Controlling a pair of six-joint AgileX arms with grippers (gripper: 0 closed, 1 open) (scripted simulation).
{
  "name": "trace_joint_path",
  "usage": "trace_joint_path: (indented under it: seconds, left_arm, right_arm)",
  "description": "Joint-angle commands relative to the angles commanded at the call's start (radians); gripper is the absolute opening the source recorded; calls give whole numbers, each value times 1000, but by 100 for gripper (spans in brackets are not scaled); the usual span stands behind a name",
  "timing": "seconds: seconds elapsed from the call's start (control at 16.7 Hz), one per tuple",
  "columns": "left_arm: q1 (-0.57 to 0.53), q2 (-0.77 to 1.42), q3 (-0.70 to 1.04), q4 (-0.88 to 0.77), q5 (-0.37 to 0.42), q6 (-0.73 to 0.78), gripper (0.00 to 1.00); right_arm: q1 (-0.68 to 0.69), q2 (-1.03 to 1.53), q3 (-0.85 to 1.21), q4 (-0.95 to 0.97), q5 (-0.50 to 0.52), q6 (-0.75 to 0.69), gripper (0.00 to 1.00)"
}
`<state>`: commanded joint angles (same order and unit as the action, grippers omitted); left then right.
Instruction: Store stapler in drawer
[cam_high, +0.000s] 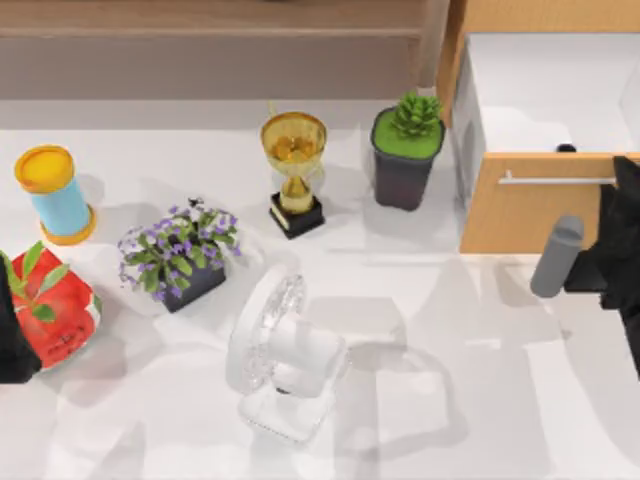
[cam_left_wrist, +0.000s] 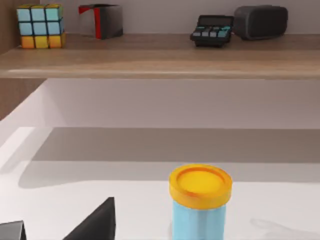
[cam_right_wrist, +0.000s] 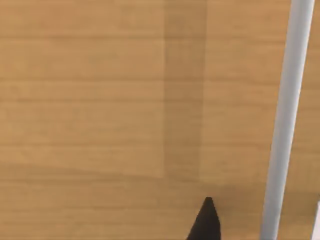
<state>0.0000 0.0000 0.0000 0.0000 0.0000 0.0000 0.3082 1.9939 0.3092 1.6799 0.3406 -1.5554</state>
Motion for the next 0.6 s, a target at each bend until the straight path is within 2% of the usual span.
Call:
trace_joint_path:
  seconds: [0.18, 0.6]
  left_arm:
    - [0, 0, 0, 0, 0, 0, 100]
    - [0, 0, 0, 0, 0, 0, 100]
  right_arm:
    - [0, 0, 0, 0, 0, 0, 2]
    - [0, 0, 0, 0, 0, 0, 0]
